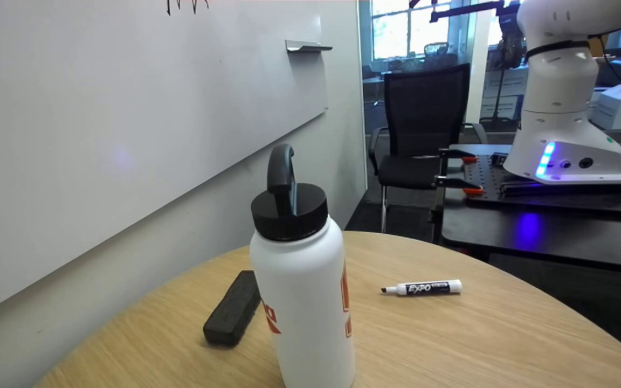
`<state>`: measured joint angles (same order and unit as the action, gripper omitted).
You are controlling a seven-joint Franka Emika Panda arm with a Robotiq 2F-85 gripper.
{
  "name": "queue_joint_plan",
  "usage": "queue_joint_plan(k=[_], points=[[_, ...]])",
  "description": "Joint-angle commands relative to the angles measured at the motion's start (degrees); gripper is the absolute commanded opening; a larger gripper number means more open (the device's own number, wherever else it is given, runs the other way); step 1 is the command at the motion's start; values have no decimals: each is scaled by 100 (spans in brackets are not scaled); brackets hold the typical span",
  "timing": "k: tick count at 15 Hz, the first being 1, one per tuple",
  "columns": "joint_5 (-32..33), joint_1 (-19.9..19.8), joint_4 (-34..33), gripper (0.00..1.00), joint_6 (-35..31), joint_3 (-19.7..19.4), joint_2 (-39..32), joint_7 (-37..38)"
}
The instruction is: Take the lid on the bottle and put it on the table
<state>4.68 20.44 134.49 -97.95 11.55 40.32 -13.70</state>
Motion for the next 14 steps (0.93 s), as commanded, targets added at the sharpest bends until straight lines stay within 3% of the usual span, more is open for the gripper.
queue_joint_plan(k=[1,7,10,11,14], points=[[-174,367,-271,100,-299,354,-322,-276],[-430,1056,-840,100,-965,1023,-1309,-726],[-680,1347,-1086,100,-1296,1040,-1701,-1220],[-492,1232,-803,100,-1183,1118,-1382,-818],[-568,1312,-998,100,-1242,1118,-1654,-1017]])
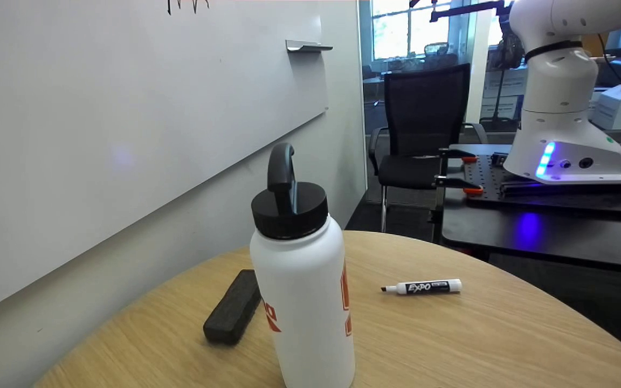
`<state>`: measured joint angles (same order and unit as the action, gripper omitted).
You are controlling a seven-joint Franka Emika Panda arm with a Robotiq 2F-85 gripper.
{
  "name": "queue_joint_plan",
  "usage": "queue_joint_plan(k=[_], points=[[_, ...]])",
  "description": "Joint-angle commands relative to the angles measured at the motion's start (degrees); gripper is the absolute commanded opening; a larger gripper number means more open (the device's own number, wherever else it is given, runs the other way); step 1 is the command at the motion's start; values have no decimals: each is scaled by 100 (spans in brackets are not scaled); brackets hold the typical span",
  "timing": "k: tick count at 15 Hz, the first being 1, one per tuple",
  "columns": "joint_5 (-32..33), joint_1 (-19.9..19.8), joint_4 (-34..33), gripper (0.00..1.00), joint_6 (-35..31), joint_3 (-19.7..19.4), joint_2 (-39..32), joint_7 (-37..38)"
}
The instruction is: Take the lid on the bottle and put it on the table
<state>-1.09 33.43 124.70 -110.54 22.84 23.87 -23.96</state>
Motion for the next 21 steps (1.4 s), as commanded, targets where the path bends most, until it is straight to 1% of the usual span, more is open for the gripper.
queue_joint_plan(k=[1,3,7,10,11,12,15,18,19,21], points=[[7,11,-43,100,18,-18,-32,-35],[6,10,-62,100,18,-24,-39,-46],[462,132,-372,100,-385,467,-797,-213],[861,272,-532,100,-927,742,-1304,-482],[949,328,-586,100,-1084,779,-1446,-604],[784,316,-310,100,-918,694,-1095,-315],[904,371,-467,100,-1052,760,-1412,-413],[907,369,-528,100,-1052,755,-1440,-489],[1131,335,-648,100,-958,814,-1625,-388],[1284,317,-803,100,-1003,835,-1934,-420]])
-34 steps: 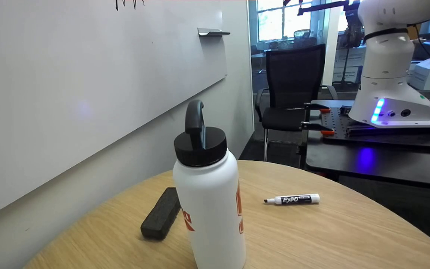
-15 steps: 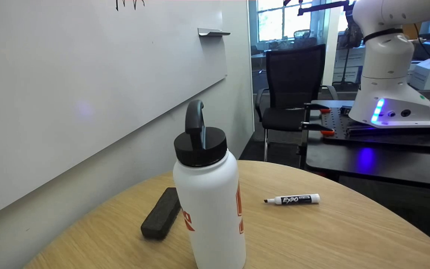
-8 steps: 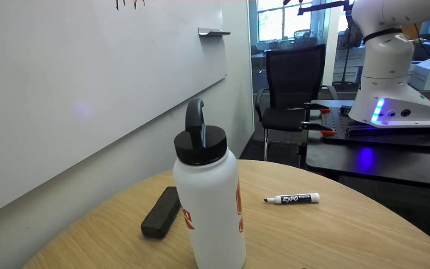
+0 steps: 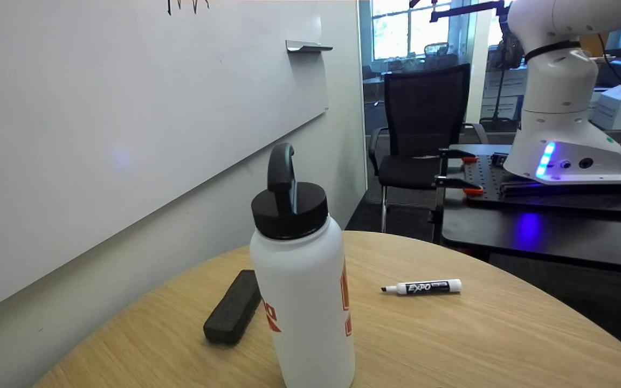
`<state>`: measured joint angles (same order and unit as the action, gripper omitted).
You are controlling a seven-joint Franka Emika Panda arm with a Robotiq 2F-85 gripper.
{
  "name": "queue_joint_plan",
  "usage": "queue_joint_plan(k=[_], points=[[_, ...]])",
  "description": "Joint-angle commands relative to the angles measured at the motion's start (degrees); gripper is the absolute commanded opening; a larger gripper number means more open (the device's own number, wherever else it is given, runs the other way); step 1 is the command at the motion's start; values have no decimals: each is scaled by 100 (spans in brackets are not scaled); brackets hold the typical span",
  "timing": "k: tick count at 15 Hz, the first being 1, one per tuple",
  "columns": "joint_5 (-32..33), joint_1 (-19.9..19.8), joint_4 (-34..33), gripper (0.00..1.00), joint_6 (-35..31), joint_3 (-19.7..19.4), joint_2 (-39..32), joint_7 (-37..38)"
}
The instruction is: Take the lid on the bottle and put it on the table
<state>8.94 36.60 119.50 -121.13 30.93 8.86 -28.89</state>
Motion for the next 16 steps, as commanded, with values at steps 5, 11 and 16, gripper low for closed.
queue_joint_plan(k=[5,11,16], points=[[775,16,-864,100,121,32,-1355,-80],[669,82,-1706,100,209,43,-2184,-762],[856,196,-2238,100,237,-65,-2718,-1054]])
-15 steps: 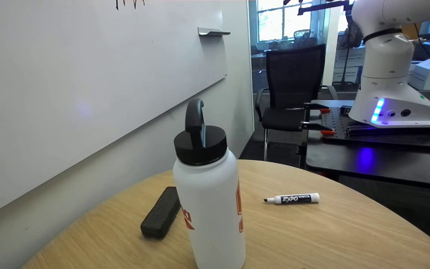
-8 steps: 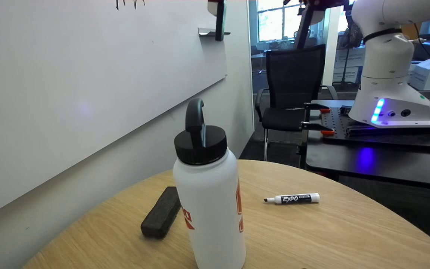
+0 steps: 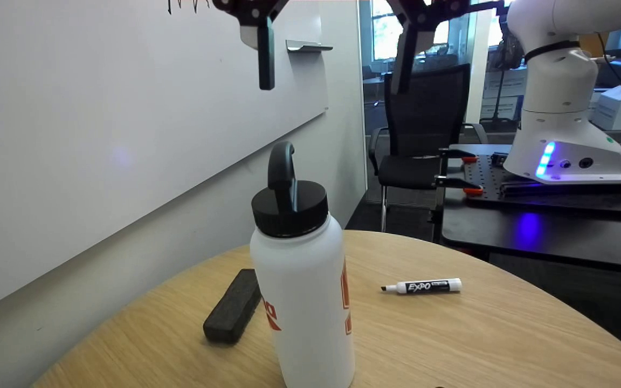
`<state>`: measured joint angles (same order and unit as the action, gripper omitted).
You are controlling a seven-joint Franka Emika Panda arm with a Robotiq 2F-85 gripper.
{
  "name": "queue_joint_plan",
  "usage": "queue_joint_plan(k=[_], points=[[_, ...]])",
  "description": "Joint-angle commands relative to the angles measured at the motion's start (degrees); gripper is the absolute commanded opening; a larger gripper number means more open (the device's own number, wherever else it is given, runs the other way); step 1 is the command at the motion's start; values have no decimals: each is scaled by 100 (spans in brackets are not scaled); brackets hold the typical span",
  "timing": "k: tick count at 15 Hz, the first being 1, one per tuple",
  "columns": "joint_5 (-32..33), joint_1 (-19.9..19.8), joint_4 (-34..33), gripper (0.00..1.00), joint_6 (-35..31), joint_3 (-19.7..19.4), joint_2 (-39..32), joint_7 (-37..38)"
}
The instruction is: Take the lid on the bottle and put it on the table
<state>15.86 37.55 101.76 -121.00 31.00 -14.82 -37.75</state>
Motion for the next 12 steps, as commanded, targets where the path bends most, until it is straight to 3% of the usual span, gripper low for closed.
queue_joint_plan(k=[1,12], points=[[234,127,-549,100,235,-118,-436,-156],[257,149,-1007,100,446,-357,-933,-179]])
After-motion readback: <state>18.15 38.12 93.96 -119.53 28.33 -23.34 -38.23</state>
